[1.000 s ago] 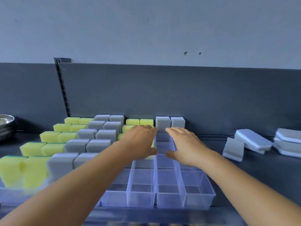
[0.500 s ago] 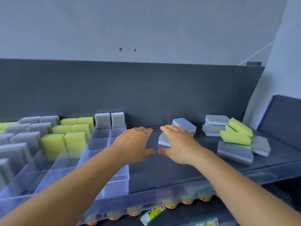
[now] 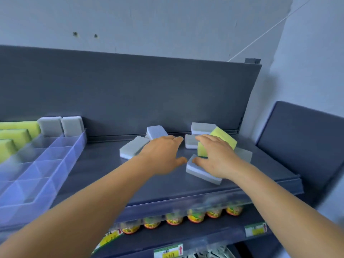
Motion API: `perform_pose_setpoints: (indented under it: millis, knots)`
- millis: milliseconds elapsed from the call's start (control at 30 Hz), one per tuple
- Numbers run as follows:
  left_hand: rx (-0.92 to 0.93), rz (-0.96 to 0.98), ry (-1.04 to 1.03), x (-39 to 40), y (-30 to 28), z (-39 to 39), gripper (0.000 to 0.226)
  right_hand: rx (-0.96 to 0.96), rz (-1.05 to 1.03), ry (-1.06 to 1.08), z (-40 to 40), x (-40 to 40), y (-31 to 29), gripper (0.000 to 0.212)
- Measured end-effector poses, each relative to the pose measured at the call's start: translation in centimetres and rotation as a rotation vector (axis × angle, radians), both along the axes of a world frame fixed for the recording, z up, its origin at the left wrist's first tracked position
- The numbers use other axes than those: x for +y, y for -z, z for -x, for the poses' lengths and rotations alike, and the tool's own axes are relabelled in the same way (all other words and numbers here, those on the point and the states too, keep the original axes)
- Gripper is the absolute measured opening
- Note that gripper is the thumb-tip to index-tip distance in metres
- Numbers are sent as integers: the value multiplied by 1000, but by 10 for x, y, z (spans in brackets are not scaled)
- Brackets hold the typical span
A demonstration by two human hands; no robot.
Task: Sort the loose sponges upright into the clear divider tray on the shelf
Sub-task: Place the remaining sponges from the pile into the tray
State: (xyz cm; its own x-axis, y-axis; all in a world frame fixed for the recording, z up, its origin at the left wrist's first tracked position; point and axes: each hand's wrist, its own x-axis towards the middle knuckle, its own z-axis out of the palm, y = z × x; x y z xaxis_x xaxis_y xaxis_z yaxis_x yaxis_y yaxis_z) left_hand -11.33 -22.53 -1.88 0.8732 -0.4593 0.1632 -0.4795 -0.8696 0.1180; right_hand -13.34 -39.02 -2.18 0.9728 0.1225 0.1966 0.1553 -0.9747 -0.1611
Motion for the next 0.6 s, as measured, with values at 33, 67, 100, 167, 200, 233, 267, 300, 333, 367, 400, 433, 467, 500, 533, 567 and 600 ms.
perform_pose_setpoints:
  millis: [33, 67, 100, 167, 200, 233, 267, 300, 333, 367, 400, 433, 467, 500, 533, 567, 600]
  knots:
    - [9, 7, 2, -9, 0, -3, 60, -3, -4, 9, -2, -9, 0, 69]
    - [19, 11, 3, -18, 1, -6, 62, -5, -11, 20, -4, -18, -1, 68]
    - [29, 11, 7, -25, 1, -10, 63, -7, -19, 31, -6, -26, -1, 67]
    - [41, 5, 18, -39, 1, -18, 65, -5, -31, 53, -13, -41, -1, 66]
    - [50, 2, 22, -45, 2, -23, 66, 2, -36, 64, -17, -47, -1, 65]
    - [56, -2, 23, -51, 3, -29, 67, 9, -42, 76, -21, -54, 0, 65]
    - [64, -10, 23, -56, 5, -35, 67, 15, -50, 87, -26, -59, 1, 64]
    - [73, -18, 23, -61, 6, -41, 66, 21, -58, 101, -30, -65, 2, 64]
    - [84, -24, 24, -66, 7, -47, 65, 27, -65, 116, -35, -70, 3, 63]
    - [92, -31, 29, -70, 8, -53, 64, 33, -72, 132, -41, -75, 4, 63]
    - [99, -39, 34, -74, 9, -58, 63, 39, -78, 148, -46, -79, 4, 63]
    - [104, -44, 39, -78, 11, -64, 62, 45, -86, 163, -52, -83, 5, 64]
    - [107, -45, 45, -81, 12, -70, 61, 52, -96, 176, -58, -87, 5, 64]
    - [112, -48, 52, -85, 13, -76, 61, 59, -108, 186, -63, -90, 6, 65]
    - [120, -57, 60, -88, 15, -82, 63, 63, -118, 195, -69, -93, 6, 64]
    - [133, -71, 67, -90, 16, -88, 66, 67, -127, 205, -74, -96, 7, 64]
    - [147, -87, 72, -92, 17, -93, 69, 71, -137, 214, -79, -97, 7, 64]
